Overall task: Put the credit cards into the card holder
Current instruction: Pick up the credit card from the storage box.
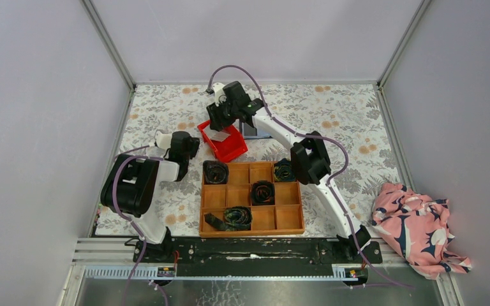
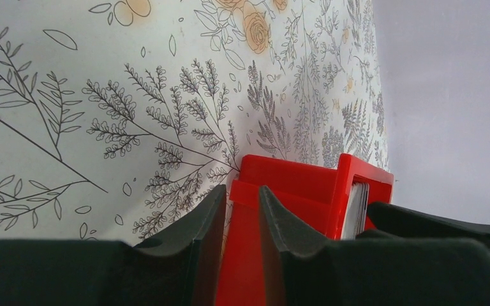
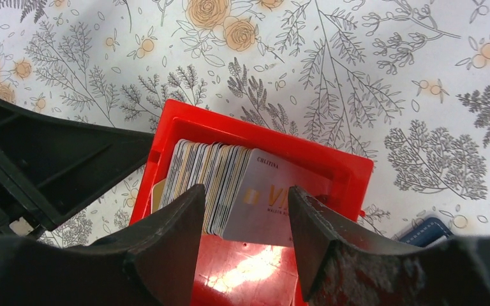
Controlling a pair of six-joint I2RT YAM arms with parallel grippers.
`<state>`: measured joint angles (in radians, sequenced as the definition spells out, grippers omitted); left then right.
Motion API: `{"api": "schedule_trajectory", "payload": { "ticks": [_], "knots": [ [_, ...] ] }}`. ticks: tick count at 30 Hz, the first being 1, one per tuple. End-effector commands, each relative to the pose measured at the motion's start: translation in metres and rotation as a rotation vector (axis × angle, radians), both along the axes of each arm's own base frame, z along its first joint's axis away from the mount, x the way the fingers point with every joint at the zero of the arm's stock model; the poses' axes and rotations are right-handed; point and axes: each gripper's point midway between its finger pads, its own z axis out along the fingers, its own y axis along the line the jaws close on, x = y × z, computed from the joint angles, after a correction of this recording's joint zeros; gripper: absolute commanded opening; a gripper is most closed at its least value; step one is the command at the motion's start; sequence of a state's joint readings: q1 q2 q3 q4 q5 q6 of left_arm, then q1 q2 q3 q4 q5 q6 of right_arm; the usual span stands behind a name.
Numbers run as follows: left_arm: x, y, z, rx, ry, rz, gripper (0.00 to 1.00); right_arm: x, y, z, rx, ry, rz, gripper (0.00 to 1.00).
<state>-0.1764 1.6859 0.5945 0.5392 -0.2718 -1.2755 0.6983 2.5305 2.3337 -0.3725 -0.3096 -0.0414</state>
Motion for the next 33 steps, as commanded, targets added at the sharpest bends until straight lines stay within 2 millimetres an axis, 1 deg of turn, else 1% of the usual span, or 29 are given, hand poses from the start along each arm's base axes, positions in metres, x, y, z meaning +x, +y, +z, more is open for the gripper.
{"api": "schedule_trajectory", "payload": {
  "ticks": [1,6,11,15,21,24,31,33],
  "knots": [
    [0.013,-0.005,0.015,-0.017,-0.064,-0.001,0.32,0.005,0.012,0.014,0.086,0.012,0.015,0.58],
    [0.013,-0.005,0.015,-0.015,-0.065,-0.003,0.32,0.005,0.012,0.006,0.101,0.048,0.012,0.57],
    [0.014,-0.005,0.017,-0.017,-0.069,-0.005,0.32,0.004,0.013,0.004,0.129,0.088,0.017,0.5],
    [0.018,-0.009,0.018,-0.021,-0.07,-0.018,0.32,0.001,0.014,0.012,0.149,0.09,0.021,0.45],
    [0.021,-0.016,0.017,-0.022,-0.067,-0.033,0.32,-0.001,0.014,0.032,0.176,0.075,0.026,0.41],
    [0.021,-0.019,0.017,-0.021,-0.065,-0.038,0.32,-0.002,0.014,0.039,0.182,0.072,0.027,0.4],
    [0.023,-0.024,0.02,-0.022,-0.073,-0.045,0.32,-0.006,0.012,0.039,0.173,0.081,0.03,0.34],
    [0.023,-0.025,0.021,-0.023,-0.075,-0.046,0.32,-0.007,0.011,0.043,0.174,0.074,0.029,0.32]
  ]
}}
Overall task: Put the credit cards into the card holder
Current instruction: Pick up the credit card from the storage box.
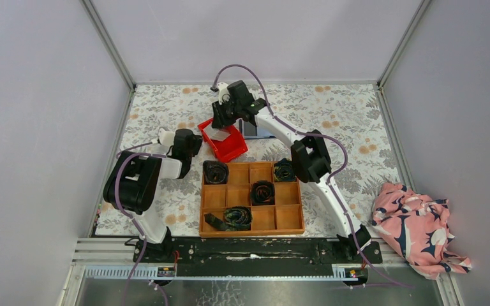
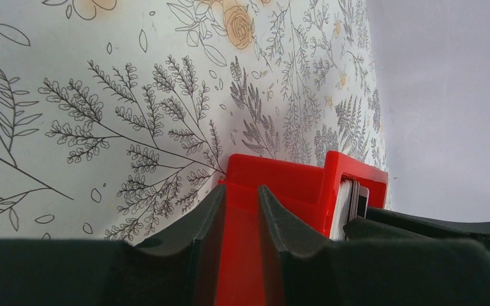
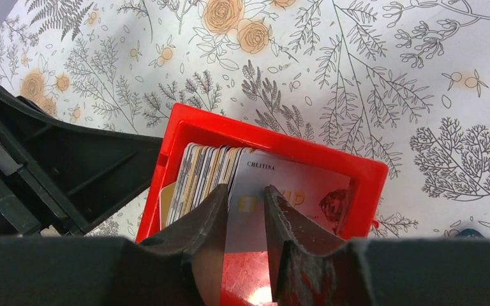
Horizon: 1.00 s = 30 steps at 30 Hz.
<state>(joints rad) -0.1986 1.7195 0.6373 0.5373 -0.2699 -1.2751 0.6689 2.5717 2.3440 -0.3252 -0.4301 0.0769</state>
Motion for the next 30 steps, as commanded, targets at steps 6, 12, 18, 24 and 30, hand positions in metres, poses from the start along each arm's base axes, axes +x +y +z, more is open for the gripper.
{"api": "schedule_trajectory", "payload": {
  "ticks": [6,12,18,24,30],
  "knots": [
    [0.013,-0.014,0.02,-0.02,-0.069,-0.023,0.32,-0.008,0.002,0.06,0.061,-0.066,0.02,0.28],
    [0.012,-0.016,0.022,-0.019,-0.071,-0.026,0.32,-0.012,0.001,0.067,0.059,-0.076,0.022,0.26],
    [0.01,-0.015,0.024,-0.014,-0.071,-0.023,0.32,-0.014,-0.002,0.074,0.058,-0.09,0.014,0.25],
    [0.004,-0.01,0.027,0.0,-0.073,-0.01,0.32,-0.011,-0.011,0.074,0.01,-0.123,-0.027,0.2],
    [-0.006,0.0,0.033,0.027,-0.072,0.022,0.32,-0.002,-0.027,0.071,-0.086,-0.2,-0.11,0.11]
  ]
}}
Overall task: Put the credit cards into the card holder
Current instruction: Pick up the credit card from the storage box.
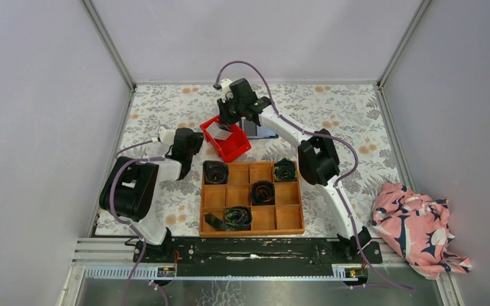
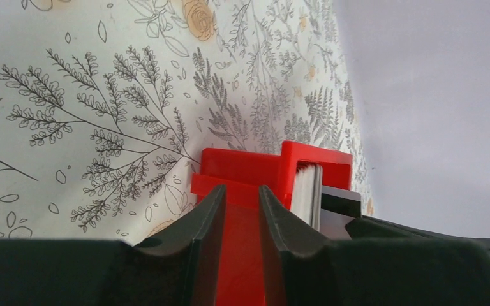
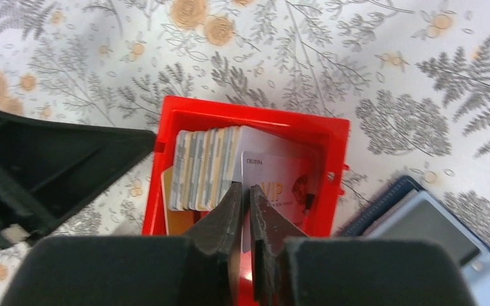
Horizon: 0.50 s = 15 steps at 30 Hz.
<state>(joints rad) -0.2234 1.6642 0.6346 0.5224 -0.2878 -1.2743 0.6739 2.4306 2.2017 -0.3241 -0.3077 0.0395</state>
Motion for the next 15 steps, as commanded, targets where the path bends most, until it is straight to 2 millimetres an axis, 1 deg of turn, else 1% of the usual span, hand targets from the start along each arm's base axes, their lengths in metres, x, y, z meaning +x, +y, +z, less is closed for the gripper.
{"api": "schedule_trajectory", "payload": {
  "ticks": [1,6,11,15],
  "knots": [
    [-0.007,0.01,0.016,0.032,-0.031,0.042,0.33,-0.001,-0.007,0.047,-0.032,-0.141,-0.049,0.09],
    [-0.011,0.019,0.032,0.07,-0.047,0.069,0.34,0.005,-0.018,0.059,-0.054,-0.2,-0.109,0.0],
    [-0.012,0.022,0.056,0.111,-0.077,0.061,0.34,0.006,-0.025,0.072,-0.045,-0.244,-0.138,0.0],
    [-0.012,0.02,0.076,0.144,-0.111,0.028,0.35,0.005,-0.029,0.086,-0.033,-0.277,-0.147,0.0]
  ]
}}
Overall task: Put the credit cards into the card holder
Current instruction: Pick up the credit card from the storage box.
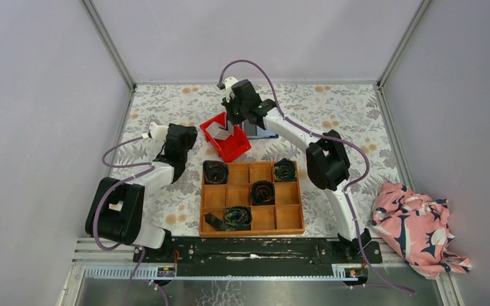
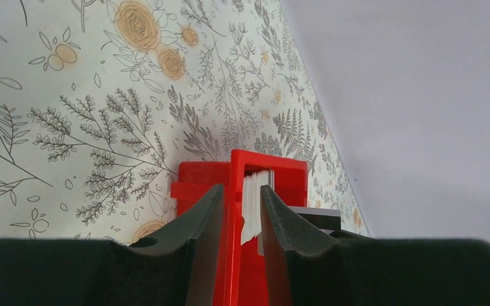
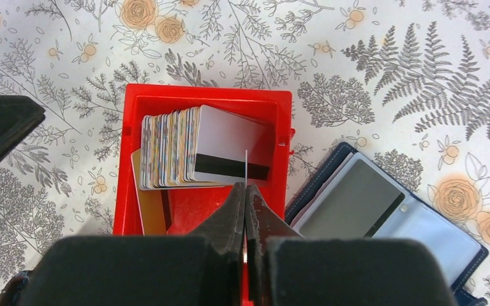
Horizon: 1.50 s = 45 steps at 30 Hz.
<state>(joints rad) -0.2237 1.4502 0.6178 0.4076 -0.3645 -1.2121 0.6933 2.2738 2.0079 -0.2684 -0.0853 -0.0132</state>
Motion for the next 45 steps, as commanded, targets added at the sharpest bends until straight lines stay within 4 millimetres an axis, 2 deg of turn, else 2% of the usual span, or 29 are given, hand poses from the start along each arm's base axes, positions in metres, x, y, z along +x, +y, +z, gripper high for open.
{"api": "schedule_trajectory", "payload": {
  "ticks": [1,4,6,10,13,18,20,24,28,32,42,45],
  "knots": [
    [0.002,0.001,0.027,0.076,-0.035,-0.02,0.35,0.003,0.003,0.074,0.078,-0.16,-0.009,0.0],
    [0.005,-0.01,0.047,0.072,-0.086,-0.082,0.36,-0.001,-0.003,0.09,0.09,-0.191,-0.018,0.0],
    [0.009,-0.025,0.065,0.07,-0.146,-0.163,0.36,-0.007,-0.007,0.101,0.099,-0.198,-0.014,0.0],
    [0.011,-0.057,0.09,0.077,-0.274,-0.353,0.37,-0.03,-0.024,0.122,0.125,-0.184,-0.002,0.0],
    [0.002,-0.085,0.103,0.072,-0.381,-0.52,0.4,-0.052,-0.038,0.129,0.151,-0.139,0.025,0.0],
    [-0.019,-0.131,0.123,0.029,-0.549,-0.797,0.42,-0.091,-0.068,0.126,0.238,-0.009,0.078,0.0],
    [-0.026,-0.149,0.12,0.019,-0.574,-0.894,0.42,-0.104,-0.079,0.12,0.266,0.043,0.083,0.0],
    [-0.046,-0.172,0.124,-0.013,-0.662,-1.048,0.47,-0.129,-0.096,0.113,0.336,0.132,0.099,0.0],
    [-0.062,-0.191,0.129,-0.06,-0.741,-1.202,0.48,-0.141,-0.108,0.106,0.406,0.21,0.11,0.0],
    [-0.076,-0.208,0.125,-0.099,-0.764,-1.35,0.48,-0.146,-0.118,0.1,0.445,0.255,0.112,0.0],
    [-0.081,-0.215,0.081,-0.018,-0.602,-1.449,0.47,-0.147,-0.122,0.105,0.516,0.287,0.134,0.0],
    [-0.085,-0.219,0.073,-0.009,-0.577,-1.484,0.47,-0.147,-0.12,0.105,0.529,0.301,0.146,0.0]
  ]
}}
